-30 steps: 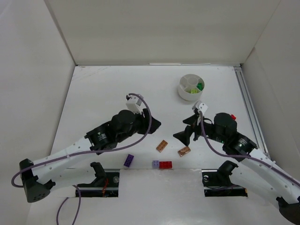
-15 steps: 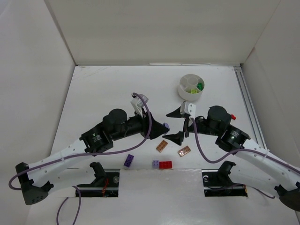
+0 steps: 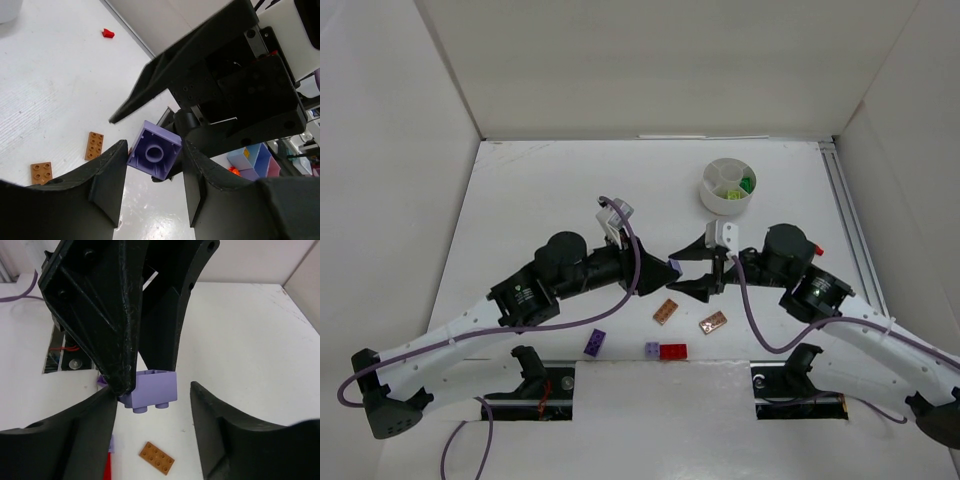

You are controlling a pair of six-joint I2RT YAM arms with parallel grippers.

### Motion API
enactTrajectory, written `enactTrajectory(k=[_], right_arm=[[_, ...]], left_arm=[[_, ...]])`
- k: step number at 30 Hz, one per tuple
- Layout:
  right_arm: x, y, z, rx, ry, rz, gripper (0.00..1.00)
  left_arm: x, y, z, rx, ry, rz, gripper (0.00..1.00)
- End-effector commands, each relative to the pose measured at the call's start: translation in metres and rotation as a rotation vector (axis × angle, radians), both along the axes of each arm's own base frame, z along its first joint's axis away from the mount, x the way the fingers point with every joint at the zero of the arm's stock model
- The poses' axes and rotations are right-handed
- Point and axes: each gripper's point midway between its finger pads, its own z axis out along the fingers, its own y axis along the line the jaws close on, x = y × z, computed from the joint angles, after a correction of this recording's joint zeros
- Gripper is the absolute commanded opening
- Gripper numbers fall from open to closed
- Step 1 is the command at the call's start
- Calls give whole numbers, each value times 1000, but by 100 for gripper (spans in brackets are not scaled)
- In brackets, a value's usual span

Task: Sort the legos into containers by color

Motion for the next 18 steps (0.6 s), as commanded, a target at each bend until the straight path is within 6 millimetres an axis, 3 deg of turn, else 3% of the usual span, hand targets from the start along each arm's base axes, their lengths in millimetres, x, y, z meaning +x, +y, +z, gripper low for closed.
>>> enactTrajectory(k=[1,3,6,7,12,14,17,18], right_arm=[[-6,5,38,84,-78,42,61],[-9,8,41,89,-83,73,48],[-12,10,40,91,-75,96,43],[-14,10,48,108,-91,107,36],[-9,11,50,108,-91,83,21],[-2,10,50,110,-77,43,14],[10,8,46,107,-48,-29,12],[13,10,37,93,-24,-42,11]], left_arm=[[-4,3,44,-103,-88,-16,33],[-2,4,48,-111,-94,-7,33],[-2,4,46,-103,-89,-7,33],[-2,4,46,-103,-89,-7,33],[2,4,41,-83,-88,11,35],[4,5,38,-74,-84,26,58],[12,8,38,-65,-73,74,79],[13,9,34,-53,-66,84,98]])
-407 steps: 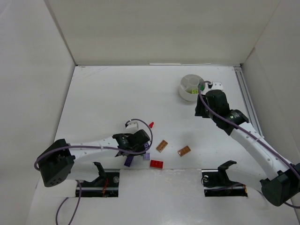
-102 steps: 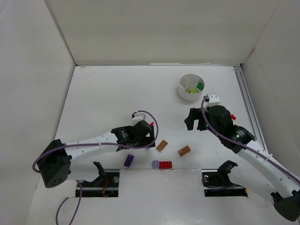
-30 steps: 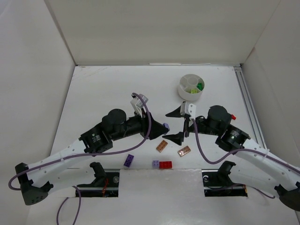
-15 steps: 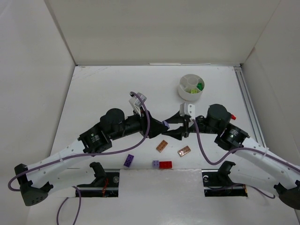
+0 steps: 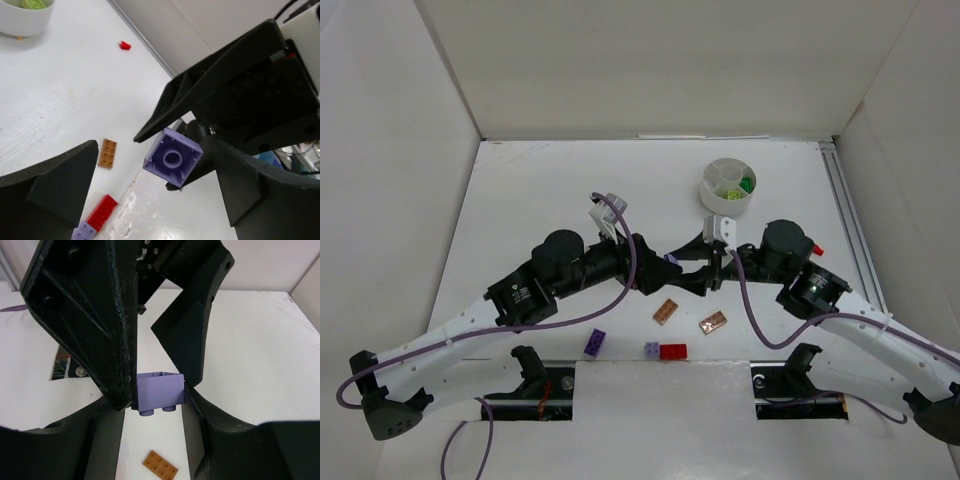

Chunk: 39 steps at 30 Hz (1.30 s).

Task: Sort the legos into containers by color

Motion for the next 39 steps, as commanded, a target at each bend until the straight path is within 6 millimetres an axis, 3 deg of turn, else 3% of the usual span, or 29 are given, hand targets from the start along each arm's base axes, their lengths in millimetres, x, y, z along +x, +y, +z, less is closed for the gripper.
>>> enactTrajectory(k=[1,4,7,8,9,10,12,13,16,17,18,19,20,21,22,23,24,25,27,28,31,37,38,39], right_arm=[[14,2,28,74,-36,-74,10],[31,6,5,16,32,-144,10],[58,1,-12,-54,73,-291,10],[79,-11,-17,-72,82,-385,10],[83,-11,-20,-91,92,-403,10],[100,-22,-15,-94,96,-464,10],[127,-40,-29,-152,171,-598,10],[147,-59,-31,-160,202,-692,10],[192,-93,-36,-180,300,-852,10],[215,-116,-25,-147,306,-927,10],[238,-131,-23,-153,323,-983,10],[243,-131,-39,-190,352,-993,10],[259,-143,-23,-169,336,-1044,11],[271,-143,-40,-215,368,-1069,11],[281,-149,-41,-223,372,-1099,11],[291,-152,-42,-233,371,-1132,11],[303,-156,-27,-212,353,-1160,12],[315,-153,-50,-274,385,-1157,12],[334,-163,-58,-303,400,-1213,12],[347,-161,-66,-327,415,-1221,12],[370,-155,-80,-365,409,-1213,12],[401,-157,-102,-421,420,-1238,13],[408,-161,-96,-404,411,-1250,15],[412,-160,-107,-431,420,-1245,15]], left_arm=[[4,5,35,-68,-42,37,100],[10,11,37,-51,-36,84,100],[28,27,33,-22,-24,221,100],[40,38,28,-1,-2,323,100],[48,44,29,-9,6,381,100],[52,52,17,40,19,424,100],[60,65,12,64,30,508,100],[62,66,2,98,50,524,100],[74,65,-11,124,75,557,100],[79,64,-15,137,76,554,100],[93,60,-24,161,88,527,100],[101,61,-33,174,121,509,100],[113,61,-40,174,135,489,100],[128,61,-54,202,160,464,100],[151,82,-65,199,190,499,100],[154,77,-68,165,205,433,100],[162,81,-76,166,223,440,100],[170,85,-93,196,251,457,100],[184,95,-100,227,265,524,100],[188,95,-111,250,286,535,100],[194,99,-120,283,294,548,100],[204,101,-136,321,309,559,100],[209,102,-136,315,310,561,100],[210,102,-141,324,321,560,100]])
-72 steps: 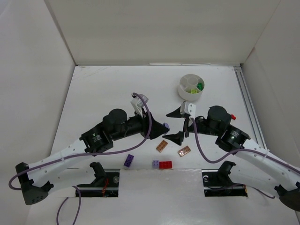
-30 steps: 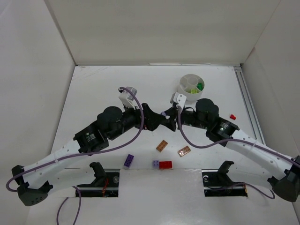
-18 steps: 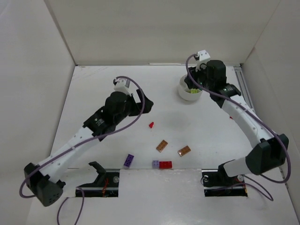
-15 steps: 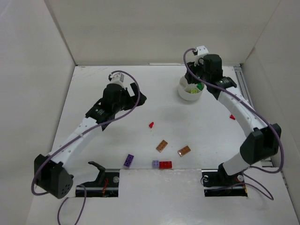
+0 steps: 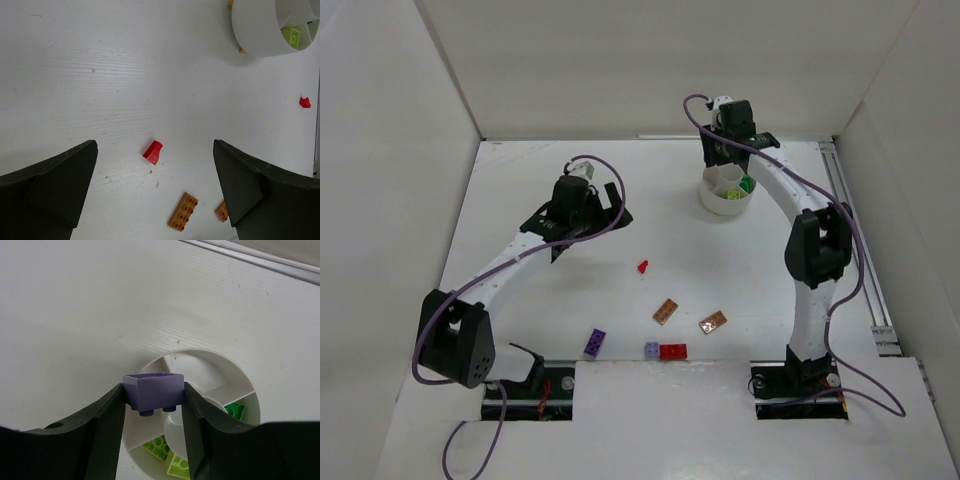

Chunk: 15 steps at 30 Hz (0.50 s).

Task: Sort the legos into containers by color

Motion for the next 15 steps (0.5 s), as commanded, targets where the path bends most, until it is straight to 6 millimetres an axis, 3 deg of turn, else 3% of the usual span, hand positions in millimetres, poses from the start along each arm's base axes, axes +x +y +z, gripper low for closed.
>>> enactTrajectory(k=[1,7,8,9,15], right_arm=[[18,-11,29,-20,-69,-35,15],[35,-30,23,-19,-70,-72,17],[34,-31,12,-26,-46,-72,17],[38,-37,18,-22,-59,-84,17],[33,-42,-2,-30,-7,-84,23]], left_arm=[[15,-5,18,-17,-66,-31,100],[15,-9,-1,-5,-20,-56,100],[15,-9,-5,-1,-10,-56,100],[15,-9,-5,-1,-9,-56,100],[17,-12,-8,-2,3,-63,100]])
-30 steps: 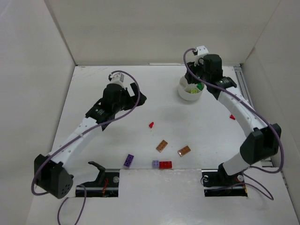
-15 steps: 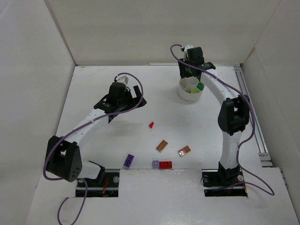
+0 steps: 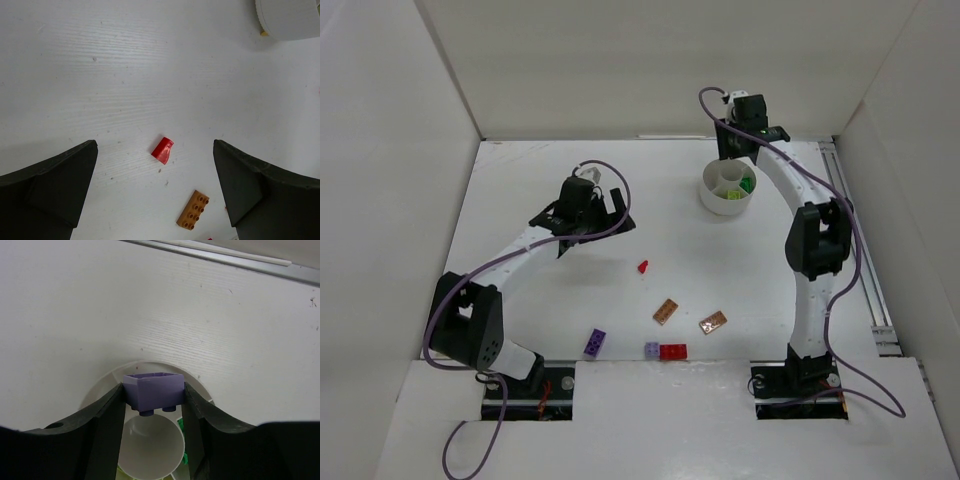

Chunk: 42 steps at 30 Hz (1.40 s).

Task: Sort the legos into containers by color

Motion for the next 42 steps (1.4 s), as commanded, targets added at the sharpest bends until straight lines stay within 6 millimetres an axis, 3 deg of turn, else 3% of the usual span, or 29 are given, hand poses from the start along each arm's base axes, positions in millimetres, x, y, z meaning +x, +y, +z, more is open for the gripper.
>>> enactTrajectory(k=[1,4,10,14,21,26,28,29,30,32,33,34,35,36,37,39,40,41,42], right_arm=[[2,-2,1,-8,-3,0,23],[-2,-4,-6,4,11,9,24],[-2,-4,-12,3,14,9,45],[-2,-3,-12,9,15,16,51],[-8,-2,8,21,-12,25,67],[-16,-3,13,23,-12,27,68],[-23,1,30,31,-47,38,68],[-30,3,29,22,-41,38,68],[-34,-1,50,31,-83,12,68],[-54,-7,67,31,-112,-64,76],[-57,-13,55,9,-88,-84,78],[-71,-16,72,45,-114,-115,80],[-79,-17,74,70,-123,-130,83],[-97,-18,50,81,-71,-135,95],[-109,-17,71,137,-126,-135,100],[-132,-12,66,186,-119,-122,100],[-150,-9,44,187,-74,-108,100],[-164,-8,59,212,-115,-101,100],[-174,-7,57,212,-115,-90,100]], left_arm=[[14,-6,27,-31,-79,-19,100],[16,-7,27,-31,-79,-19,100],[15,-9,24,-39,-63,-22,100],[14,-10,24,-45,-61,-29,100],[6,-9,28,-60,-65,-30,100],[-1,-9,33,-76,-73,-45,100],[-5,-9,33,-82,-72,-52,100],[-10,-11,31,-81,-68,-62,100],[-16,-14,33,-84,-74,-75,100],[-37,-34,33,-54,-93,-163,100],[-38,-31,30,-39,-85,-150,100],[-44,-35,31,-25,-93,-170,100],[-57,-45,22,11,-87,-196,100],[-66,-48,16,41,-67,-211,100],[-76,-50,7,72,-51,-225,100],[-101,-60,-7,117,-21,-262,99],[-114,-59,-16,130,0,-276,97],[-130,-64,-20,135,15,-314,96],[-138,-64,-25,141,22,-323,90]])
